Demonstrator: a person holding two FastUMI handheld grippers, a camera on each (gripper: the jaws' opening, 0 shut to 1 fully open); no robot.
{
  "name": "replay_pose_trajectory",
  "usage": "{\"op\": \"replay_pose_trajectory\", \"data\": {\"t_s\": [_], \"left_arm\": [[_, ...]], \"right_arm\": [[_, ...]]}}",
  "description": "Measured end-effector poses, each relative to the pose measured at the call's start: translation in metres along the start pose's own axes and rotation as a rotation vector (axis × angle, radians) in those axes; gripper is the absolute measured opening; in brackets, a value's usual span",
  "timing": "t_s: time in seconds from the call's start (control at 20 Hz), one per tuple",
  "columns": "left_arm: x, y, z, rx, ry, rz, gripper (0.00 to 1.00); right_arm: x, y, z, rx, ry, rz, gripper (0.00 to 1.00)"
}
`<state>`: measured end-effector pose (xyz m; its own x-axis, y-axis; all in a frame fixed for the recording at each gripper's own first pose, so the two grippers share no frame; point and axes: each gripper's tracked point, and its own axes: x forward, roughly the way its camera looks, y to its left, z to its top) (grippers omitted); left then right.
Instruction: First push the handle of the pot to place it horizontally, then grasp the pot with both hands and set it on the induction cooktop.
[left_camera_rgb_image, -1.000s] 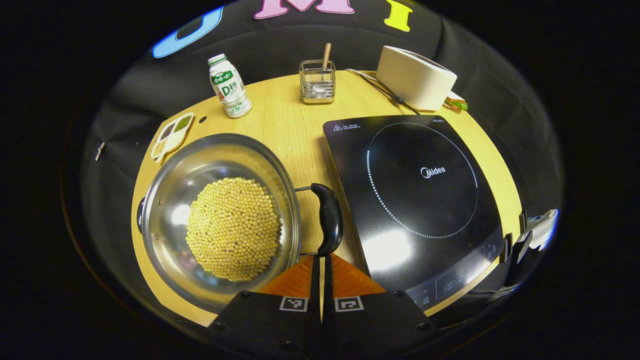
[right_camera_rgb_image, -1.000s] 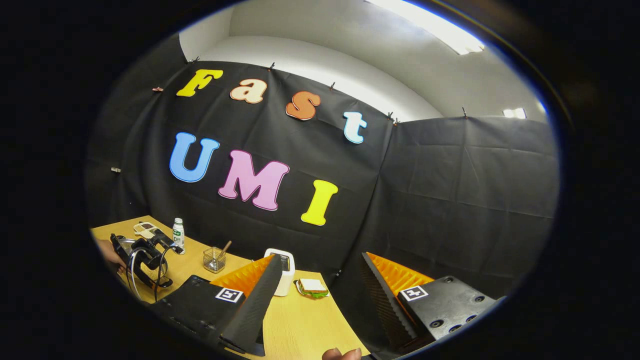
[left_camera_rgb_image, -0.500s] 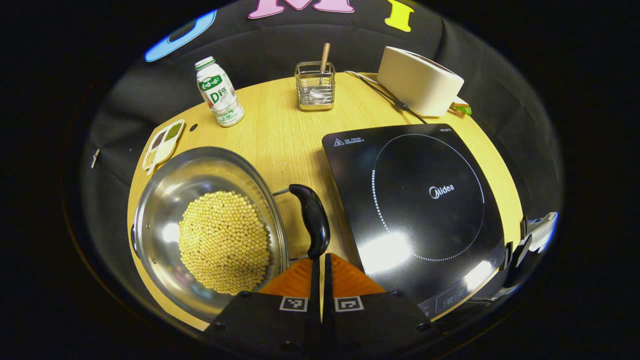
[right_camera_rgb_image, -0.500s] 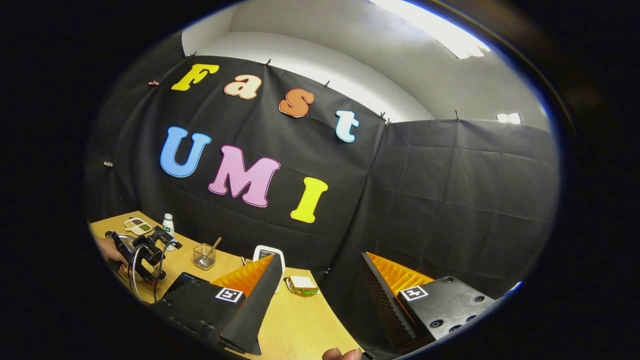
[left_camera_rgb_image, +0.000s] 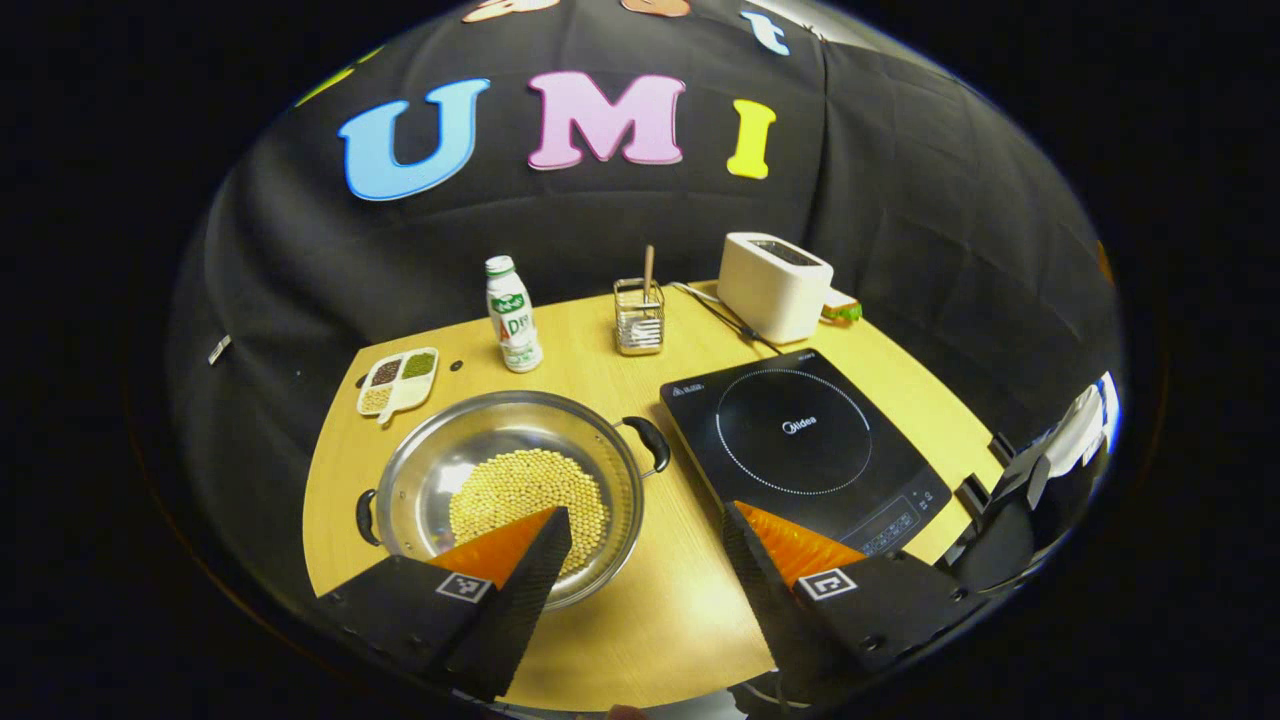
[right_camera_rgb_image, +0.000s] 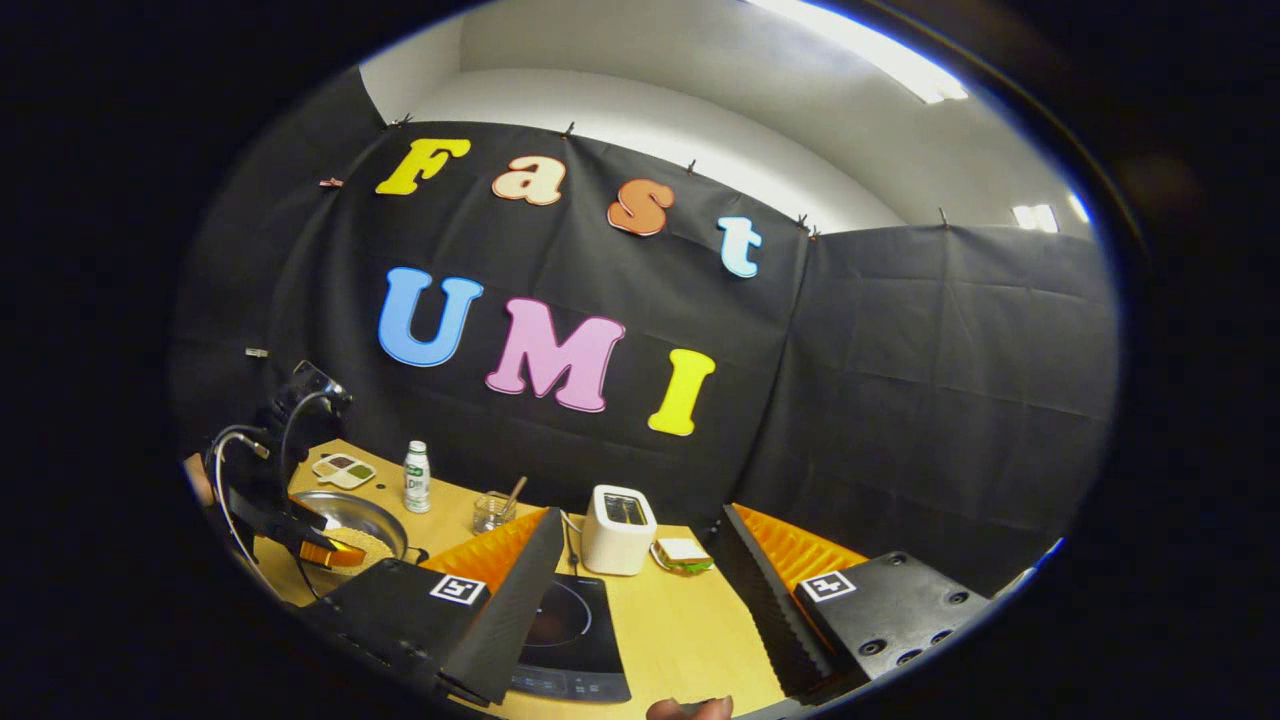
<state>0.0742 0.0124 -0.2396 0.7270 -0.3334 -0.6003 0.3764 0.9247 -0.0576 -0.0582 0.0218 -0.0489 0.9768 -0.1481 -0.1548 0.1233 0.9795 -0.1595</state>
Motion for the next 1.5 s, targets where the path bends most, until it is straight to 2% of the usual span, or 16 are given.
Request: {"op": "replay_pose_trajectory", "data": {"t_s": [0.3,0.45,0.7,0.9,1.15,1.5], "left_arm": [[-0.054,0.084,-0.012,-0.060,-0.091,0.141,0.95],[-0.066,0.114,-0.025,-0.092,-0.105,0.178,0.96],[-0.066,0.165,-0.048,-0.150,-0.103,0.245,0.96],[-0.052,0.206,-0.073,-0.256,-0.046,0.309,0.96],[-0.020,0.227,-0.085,-0.294,0.008,0.302,0.95],[0.027,0.251,-0.092,-0.271,0.076,0.289,0.95]], "right_arm": [[0.017,0.063,-0.001,-0.001,0.026,0.136,0.98],[0.035,0.098,-0.010,0.023,0.062,0.205,0.98],[0.061,0.165,-0.054,0.069,0.188,0.319,0.98],[0.085,0.211,-0.101,0.089,0.315,0.369,0.98],[0.102,0.262,-0.154,0.077,0.458,0.448,0.99],[0.145,0.305,-0.211,0.074,0.612,0.476,0.99]]}}
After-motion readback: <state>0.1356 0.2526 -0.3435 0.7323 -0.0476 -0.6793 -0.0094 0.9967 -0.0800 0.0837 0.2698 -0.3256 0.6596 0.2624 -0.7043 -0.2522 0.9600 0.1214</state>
